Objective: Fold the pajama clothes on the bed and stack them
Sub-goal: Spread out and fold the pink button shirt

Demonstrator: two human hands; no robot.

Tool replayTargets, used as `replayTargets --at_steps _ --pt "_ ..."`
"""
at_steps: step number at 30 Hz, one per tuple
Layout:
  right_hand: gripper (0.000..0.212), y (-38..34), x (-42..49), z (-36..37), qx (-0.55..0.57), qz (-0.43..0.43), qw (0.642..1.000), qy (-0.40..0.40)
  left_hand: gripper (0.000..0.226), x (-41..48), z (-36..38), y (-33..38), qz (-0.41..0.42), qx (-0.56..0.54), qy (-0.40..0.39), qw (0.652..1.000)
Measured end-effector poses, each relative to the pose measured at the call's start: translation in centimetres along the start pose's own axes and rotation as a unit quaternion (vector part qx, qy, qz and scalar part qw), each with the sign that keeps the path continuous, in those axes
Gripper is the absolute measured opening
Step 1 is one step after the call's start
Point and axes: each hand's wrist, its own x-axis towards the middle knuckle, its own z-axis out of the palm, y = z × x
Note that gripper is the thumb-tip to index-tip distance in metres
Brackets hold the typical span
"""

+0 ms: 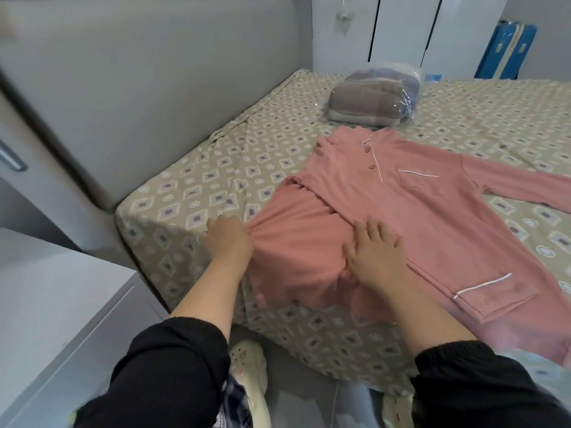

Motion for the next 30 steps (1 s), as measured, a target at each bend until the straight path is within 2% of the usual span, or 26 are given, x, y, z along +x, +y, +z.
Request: replayTargets --at_steps 2,5,8,10,12,16,25,30 --pt "0.065 0.0 -0.1 -0.2 0.001 -0.003 1.000 -0.006 0.033 -0.3 0.3 1.1 0.045 0.025 0.037 0.998" --pt "0.064 0.2 0.2 -1.1 0.066 -0.011 0.998 -0.003 0.044 -1.3 1.1 4.0 0.188 -0.011 0.080 0.979" --pt "0.057 1.0 1.3 -3.1 0.220 0.001 0.975 0.042 0.052 -2.4 2.6 6.5 0.294 -0.029 -0.007 0.955" --pt "0.055 1.7 2.0 -3.8 0.214 0.017 0.975 0.060 0.059 -2.3 3.5 7.2 0.290 -0.021 -0.083 0.953" --pt "0.056 2.1 2.4 -3.8 0.172 0.039 0.984 0.036 0.062 -1.5 4.0 7.4 0.274 -0.007 -0.103 0.956" --pt "0.062 1.6 3.9 -3.0 0.136 0.049 0.989 -0.013 0.063 0.8 4.5 8.1 0.257 0.000 -0.092 0.962" --pt "0.062 1.9 7.9 -1.1 0.053 0.057 0.997 -0.026 0.053 5.7 5.4 10.2 0.181 -0.006 -0.067 0.981" --pt "0.062 2.3 8.8 -0.6 0.046 0.049 0.998 -0.012 0.055 8.0 5.6 10.4 0.140 -0.013 -0.063 0.988"
